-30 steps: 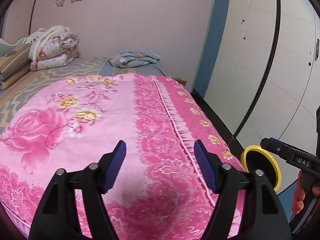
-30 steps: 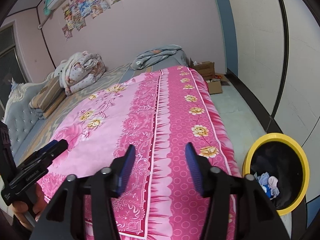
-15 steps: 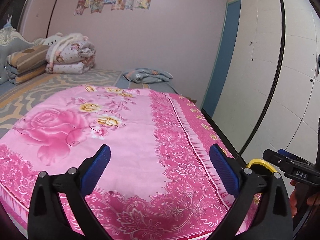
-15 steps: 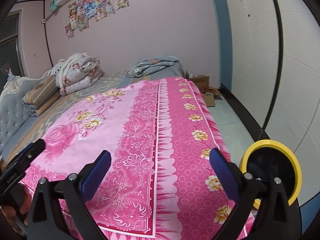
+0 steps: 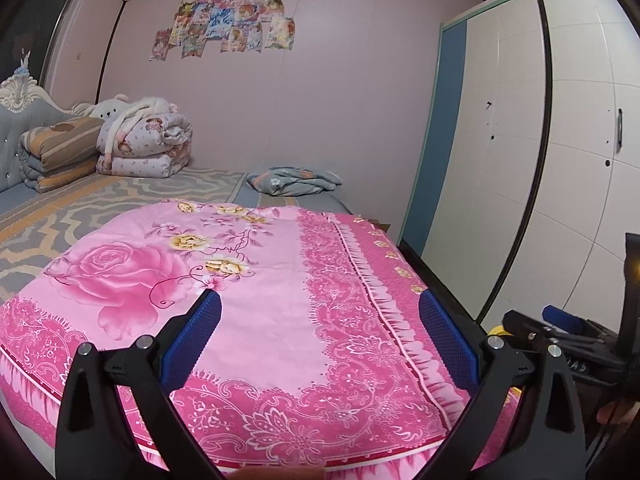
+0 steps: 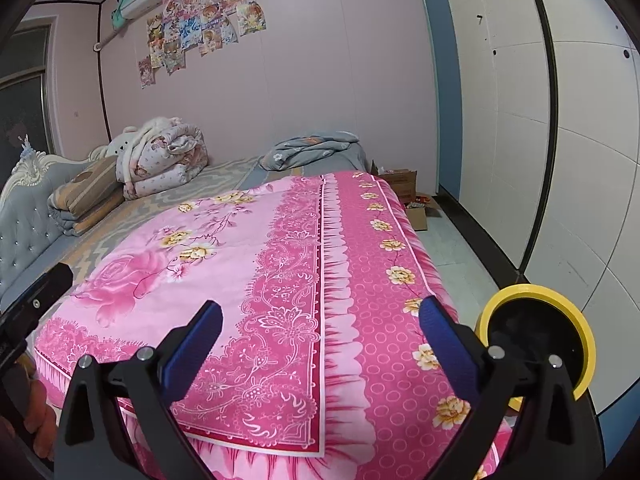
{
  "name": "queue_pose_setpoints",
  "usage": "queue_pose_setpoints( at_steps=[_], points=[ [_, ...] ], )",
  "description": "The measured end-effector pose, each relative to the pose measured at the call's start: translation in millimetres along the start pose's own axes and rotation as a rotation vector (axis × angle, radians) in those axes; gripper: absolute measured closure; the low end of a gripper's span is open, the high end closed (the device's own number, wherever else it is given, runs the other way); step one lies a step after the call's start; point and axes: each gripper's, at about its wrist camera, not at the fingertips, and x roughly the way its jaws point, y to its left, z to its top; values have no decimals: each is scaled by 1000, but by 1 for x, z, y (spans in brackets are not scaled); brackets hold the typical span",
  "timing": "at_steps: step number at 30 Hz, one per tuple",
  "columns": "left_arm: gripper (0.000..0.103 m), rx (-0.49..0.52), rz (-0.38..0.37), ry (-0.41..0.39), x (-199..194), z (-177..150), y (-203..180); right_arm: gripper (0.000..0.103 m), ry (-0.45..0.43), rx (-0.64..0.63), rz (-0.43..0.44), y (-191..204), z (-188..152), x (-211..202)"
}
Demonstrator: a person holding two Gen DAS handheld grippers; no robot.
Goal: Collect trash
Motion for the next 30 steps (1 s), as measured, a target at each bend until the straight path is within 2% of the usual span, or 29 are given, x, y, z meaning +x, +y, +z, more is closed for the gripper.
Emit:
queue_pose_setpoints(
  at_steps=[13, 30],
  points=[
    [8, 36, -2, -28, -14, -1, -17, 8, -37, 20, -49, -4, -8, -12],
    [8, 37, 2, -23, -13, 0, -16, 8, -2, 36, -37, -6, -10, -3]
  ],
)
